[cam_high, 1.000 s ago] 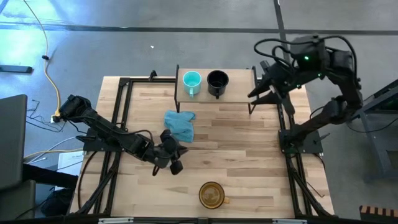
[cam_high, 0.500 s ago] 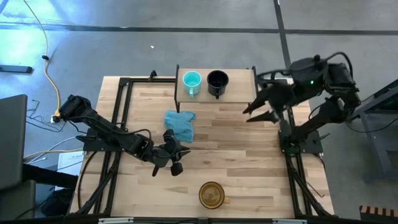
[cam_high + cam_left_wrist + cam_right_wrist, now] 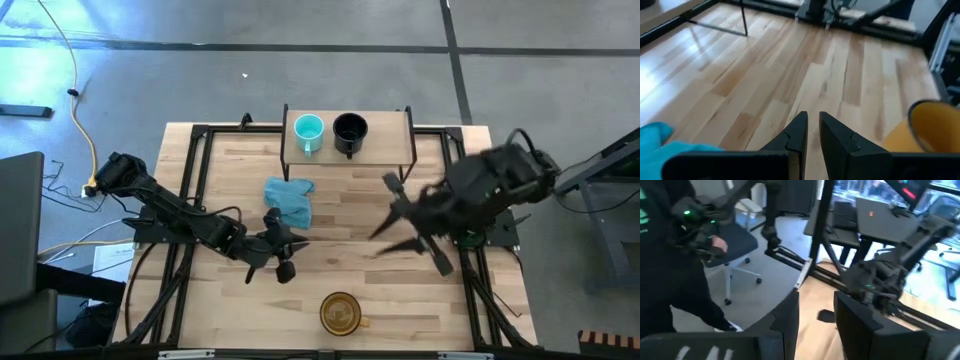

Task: Stack small to large cups/mugs on shelf
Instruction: Put the yellow mug on the shelf

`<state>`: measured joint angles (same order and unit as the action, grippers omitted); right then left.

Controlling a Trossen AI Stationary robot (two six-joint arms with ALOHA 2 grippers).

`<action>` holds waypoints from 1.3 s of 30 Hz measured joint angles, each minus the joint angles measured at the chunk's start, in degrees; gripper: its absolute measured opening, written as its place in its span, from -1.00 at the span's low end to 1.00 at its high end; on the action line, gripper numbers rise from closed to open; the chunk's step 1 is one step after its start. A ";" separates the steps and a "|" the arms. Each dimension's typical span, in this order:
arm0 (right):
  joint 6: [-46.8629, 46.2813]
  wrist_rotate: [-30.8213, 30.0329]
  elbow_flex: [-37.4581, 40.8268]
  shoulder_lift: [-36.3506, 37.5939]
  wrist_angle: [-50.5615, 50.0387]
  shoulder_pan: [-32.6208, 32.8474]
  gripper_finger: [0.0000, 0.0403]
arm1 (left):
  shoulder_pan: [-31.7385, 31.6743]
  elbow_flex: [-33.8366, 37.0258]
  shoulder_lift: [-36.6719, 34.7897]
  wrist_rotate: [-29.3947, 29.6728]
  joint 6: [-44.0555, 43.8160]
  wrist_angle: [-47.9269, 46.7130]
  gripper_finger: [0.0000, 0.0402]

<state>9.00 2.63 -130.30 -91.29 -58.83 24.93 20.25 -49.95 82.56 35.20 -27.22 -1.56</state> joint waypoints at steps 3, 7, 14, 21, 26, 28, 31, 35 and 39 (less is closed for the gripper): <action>-0.14 -3.35 0.00 0.31 -0.01 4.51 -0.44 | 0.00 0.00 0.00 0.00 0.00 4.09 -0.81; 0.11 -8.86 0.00 2.17 -0.42 11.92 -0.44 | 0.00 0.00 0.00 -0.21 -0.02 11.19 -0.81; -0.15 -23.40 0.00 4.79 -3.55 25.03 -0.44 | 0.02 0.00 0.00 -5.86 -0.10 24.57 -0.81; -4.21 -35.29 8.92 5.95 2.43 33.06 -0.53 | 0.02 0.00 0.00 -13.35 1.67 31.47 -0.81; -2.97 -42.97 29.17 11.71 24.79 35.39 -0.66 | 0.02 0.00 0.00 -17.39 2.37 31.99 -0.81; -2.80 -44.33 37.87 14.69 36.14 35.59 -0.69 | 0.02 0.00 0.00 -20.14 1.57 32.29 -0.81; -5.81 -46.58 50.00 18.53 49.36 35.29 -0.70 | 0.10 0.00 0.00 -24.69 1.07 33.16 -0.81; -9.26 -51.28 63.17 20.63 65.49 35.10 -0.70 | 0.59 0.00 0.00 -27.85 0.09 33.45 -0.81; -13.22 -55.33 71.81 20.35 75.67 35.13 -0.70 | 1.32 0.00 0.00 -30.04 0.82 33.43 -0.81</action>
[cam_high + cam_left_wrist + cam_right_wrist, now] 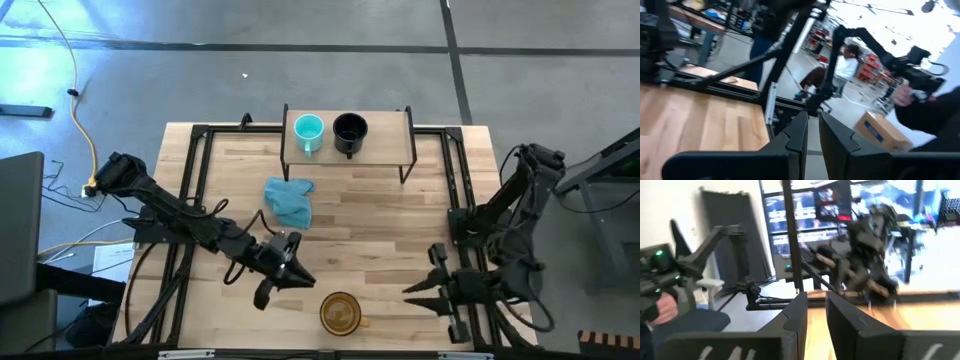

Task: Stack small to large cups/mugs on shelf
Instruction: Put the yellow mug on the shelf

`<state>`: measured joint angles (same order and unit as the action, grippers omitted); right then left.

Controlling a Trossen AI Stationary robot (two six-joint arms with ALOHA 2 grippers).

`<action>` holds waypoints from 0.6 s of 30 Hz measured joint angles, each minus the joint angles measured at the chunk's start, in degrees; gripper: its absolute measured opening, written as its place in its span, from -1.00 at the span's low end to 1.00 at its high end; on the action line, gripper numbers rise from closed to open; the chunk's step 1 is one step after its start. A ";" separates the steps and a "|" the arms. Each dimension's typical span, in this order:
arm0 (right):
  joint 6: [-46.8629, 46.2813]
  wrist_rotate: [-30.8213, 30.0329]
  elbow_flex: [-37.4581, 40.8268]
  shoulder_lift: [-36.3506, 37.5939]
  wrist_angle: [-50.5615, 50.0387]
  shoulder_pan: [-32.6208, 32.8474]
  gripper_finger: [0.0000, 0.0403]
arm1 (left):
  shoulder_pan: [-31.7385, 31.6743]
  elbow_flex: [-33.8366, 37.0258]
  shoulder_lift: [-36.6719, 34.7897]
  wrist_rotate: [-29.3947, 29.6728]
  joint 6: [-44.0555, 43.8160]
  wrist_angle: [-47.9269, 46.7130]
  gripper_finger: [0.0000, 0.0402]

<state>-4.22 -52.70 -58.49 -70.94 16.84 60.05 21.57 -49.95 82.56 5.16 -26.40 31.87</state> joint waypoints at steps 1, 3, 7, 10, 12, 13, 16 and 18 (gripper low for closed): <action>-2.17 -0.76 1.70 -0.02 1.17 -0.01 -0.71 | 0.29 0.00 0.00 -0.84 0.03 -0.13 -0.81; -6.40 -2.06 4.43 -0.29 2.32 -0.04 -0.71 | 0.69 0.00 0.00 -1.76 0.07 -0.23 -0.81; -14.28 -2.97 8.21 -0.70 3.21 -0.56 -0.71 | 1.46 0.00 0.00 -2.88 0.38 -0.34 -0.81; -20.40 -2.20 10.80 -1.39 3.26 -1.51 -0.70 | 1.50 0.00 0.00 -3.37 0.71 -0.39 -0.81; -25.24 -0.74 12.45 -1.96 3.13 -2.32 -0.70 | 1.50 0.00 0.00 -3.83 0.69 -0.47 -0.81; -27.68 0.20 13.29 -2.22 3.19 -2.92 -0.70 | 1.48 0.00 0.00 -4.06 0.69 -0.47 -0.81; -34.84 3.86 15.67 -3.24 3.52 -4.98 -0.70 | 1.48 0.00 0.00 -4.28 0.69 -0.75 -0.81; -38.70 6.80 16.49 -4.08 3.50 -6.86 -0.70 | 1.48 0.00 0.00 -4.44 0.69 -0.97 -0.81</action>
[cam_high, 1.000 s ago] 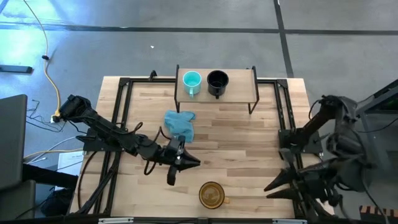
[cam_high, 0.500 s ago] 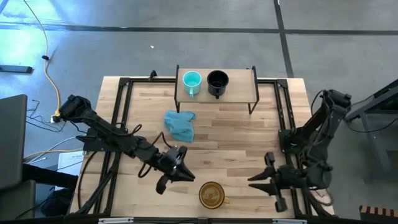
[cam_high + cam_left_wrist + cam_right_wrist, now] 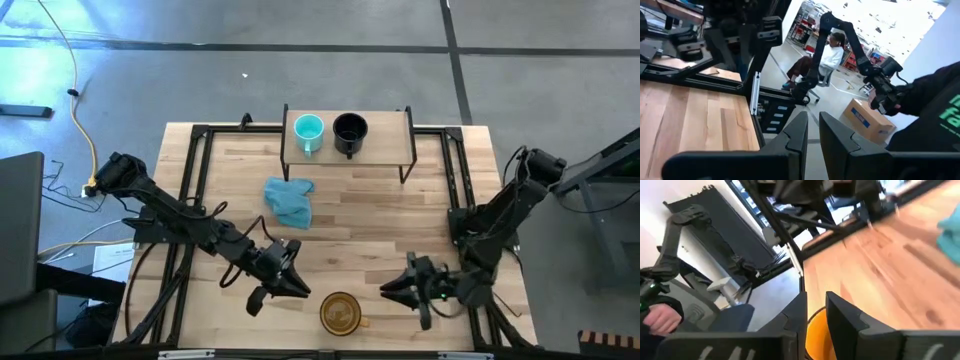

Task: Stack small to large cups/mugs on shelf
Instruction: Put the yellow mug on the shelf

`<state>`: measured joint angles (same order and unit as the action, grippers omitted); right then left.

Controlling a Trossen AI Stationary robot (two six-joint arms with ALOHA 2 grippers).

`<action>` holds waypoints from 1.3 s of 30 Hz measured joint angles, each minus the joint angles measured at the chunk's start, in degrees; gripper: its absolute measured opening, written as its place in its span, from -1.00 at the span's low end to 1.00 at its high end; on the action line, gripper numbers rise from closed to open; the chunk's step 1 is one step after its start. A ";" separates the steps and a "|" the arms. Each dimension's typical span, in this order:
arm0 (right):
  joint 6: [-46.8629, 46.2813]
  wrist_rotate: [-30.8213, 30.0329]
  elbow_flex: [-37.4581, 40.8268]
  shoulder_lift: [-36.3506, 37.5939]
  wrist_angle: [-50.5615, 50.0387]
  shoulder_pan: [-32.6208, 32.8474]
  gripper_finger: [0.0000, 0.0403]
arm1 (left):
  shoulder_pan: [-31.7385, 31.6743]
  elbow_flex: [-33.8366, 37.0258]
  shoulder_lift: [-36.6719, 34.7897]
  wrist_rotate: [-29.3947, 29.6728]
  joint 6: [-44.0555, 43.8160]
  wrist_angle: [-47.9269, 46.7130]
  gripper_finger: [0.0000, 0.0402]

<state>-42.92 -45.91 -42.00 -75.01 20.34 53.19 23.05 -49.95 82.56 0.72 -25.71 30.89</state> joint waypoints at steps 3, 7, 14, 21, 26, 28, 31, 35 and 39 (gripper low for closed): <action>-1.19 5.77 0.09 -1.66 0.26 -3.05 -0.70 | 0.00 0.00 0.00 -0.29 -0.02 -2.05 -0.81; -0.82 14.30 -0.01 -3.37 0.25 -6.44 -0.70 | 0.00 0.00 0.00 -0.28 -0.65 -4.92 -0.81; -4.85 21.10 -0.02 -5.40 -4.79 -9.56 -0.70 | -0.02 0.00 0.00 1.06 -3.31 -13.55 -0.81; -5.34 24.65 -0.04 -6.06 -7.49 -9.84 -0.70 | 1.72 -0.02 0.34 -0.24 -4.92 -20.65 -0.81; -7.51 24.87 -0.07 -6.06 -8.58 -10.18 -0.70 | 2.99 -0.02 2.14 -0.02 -5.73 -20.60 -0.81; -8.52 25.06 -0.07 -6.09 -9.14 -10.56 -0.70 | 2.99 -0.02 3.57 -0.01 -6.99 -20.83 -0.81; -10.11 26.55 -0.09 -7.03 -8.95 -11.15 -0.70 | 2.99 0.00 5.29 -0.05 -8.95 -20.39 -0.81; -12.44 30.11 -0.10 -10.93 -4.98 -11.63 -0.70 | 2.99 0.00 6.90 -0.05 -9.67 -20.42 -0.81; -13.85 31.42 -0.11 -15.29 1.77 -11.61 -0.70 | 2.99 0.00 7.23 -0.07 -9.69 -20.39 -0.81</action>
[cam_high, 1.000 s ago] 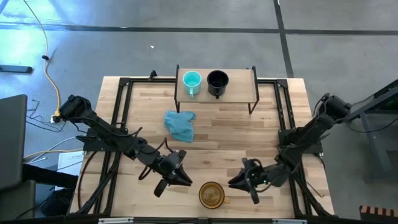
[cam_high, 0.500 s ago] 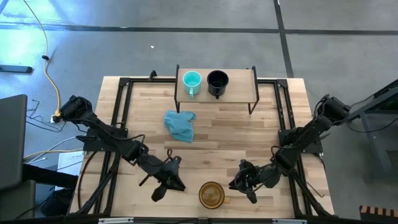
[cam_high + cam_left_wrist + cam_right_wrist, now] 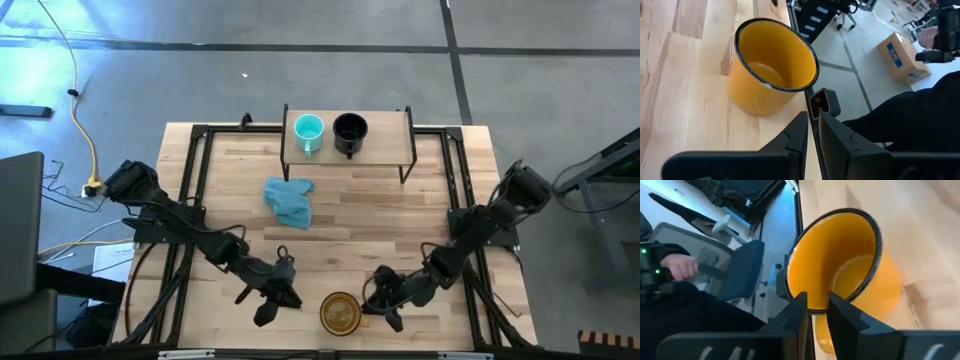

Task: Stack small to large cups/mugs on shelf
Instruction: Put the yellow mug on the shelf

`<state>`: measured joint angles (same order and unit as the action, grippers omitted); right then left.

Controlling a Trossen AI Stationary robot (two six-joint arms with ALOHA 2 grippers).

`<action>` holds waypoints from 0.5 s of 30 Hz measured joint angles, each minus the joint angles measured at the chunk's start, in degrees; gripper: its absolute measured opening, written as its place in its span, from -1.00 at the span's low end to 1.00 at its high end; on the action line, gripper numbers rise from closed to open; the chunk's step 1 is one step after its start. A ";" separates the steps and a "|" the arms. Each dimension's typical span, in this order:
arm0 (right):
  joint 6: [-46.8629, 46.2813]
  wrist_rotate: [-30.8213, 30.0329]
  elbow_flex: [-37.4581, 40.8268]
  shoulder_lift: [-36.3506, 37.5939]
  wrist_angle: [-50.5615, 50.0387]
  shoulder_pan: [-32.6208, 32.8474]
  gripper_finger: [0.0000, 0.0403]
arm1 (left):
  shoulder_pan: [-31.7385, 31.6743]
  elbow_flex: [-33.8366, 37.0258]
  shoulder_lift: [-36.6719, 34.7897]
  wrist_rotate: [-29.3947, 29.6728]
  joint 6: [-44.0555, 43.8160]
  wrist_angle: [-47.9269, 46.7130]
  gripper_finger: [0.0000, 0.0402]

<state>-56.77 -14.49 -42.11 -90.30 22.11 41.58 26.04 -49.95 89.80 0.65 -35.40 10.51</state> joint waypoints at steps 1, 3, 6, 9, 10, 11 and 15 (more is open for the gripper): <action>-0.42 0.01 0.00 -0.81 1.26 0.02 -0.70 | 0.00 0.00 0.00 0.00 -0.02 -0.04 -0.81; -2.10 -0.02 0.00 -2.38 3.28 0.00 -0.68 | 0.00 0.00 0.00 0.01 0.00 -0.01 -0.81; -5.56 -0.02 -0.03 -3.96 3.97 0.00 -0.56 | 0.00 0.00 0.00 0.00 0.03 -0.03 -0.81; -7.41 -0.22 -0.37 -4.19 4.18 -0.01 -0.38 | 0.00 0.00 0.00 0.00 0.03 -0.05 -0.81; -7.81 -0.40 -0.37 -4.22 4.21 -0.15 -0.33 | 0.00 0.00 0.00 0.00 0.00 -0.05 -0.81; -8.26 -0.43 -0.37 -4.20 4.24 -0.28 -0.28 | 0.00 0.00 0.00 0.00 0.00 -0.05 -0.81; -9.00 0.05 -0.39 -4.20 4.30 -1.15 -0.18 | 0.00 0.00 0.00 -0.03 -0.01 -0.05 -0.81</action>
<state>-65.78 -14.44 -42.50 -94.50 26.41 40.44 26.04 -49.95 89.80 0.62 -35.41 10.46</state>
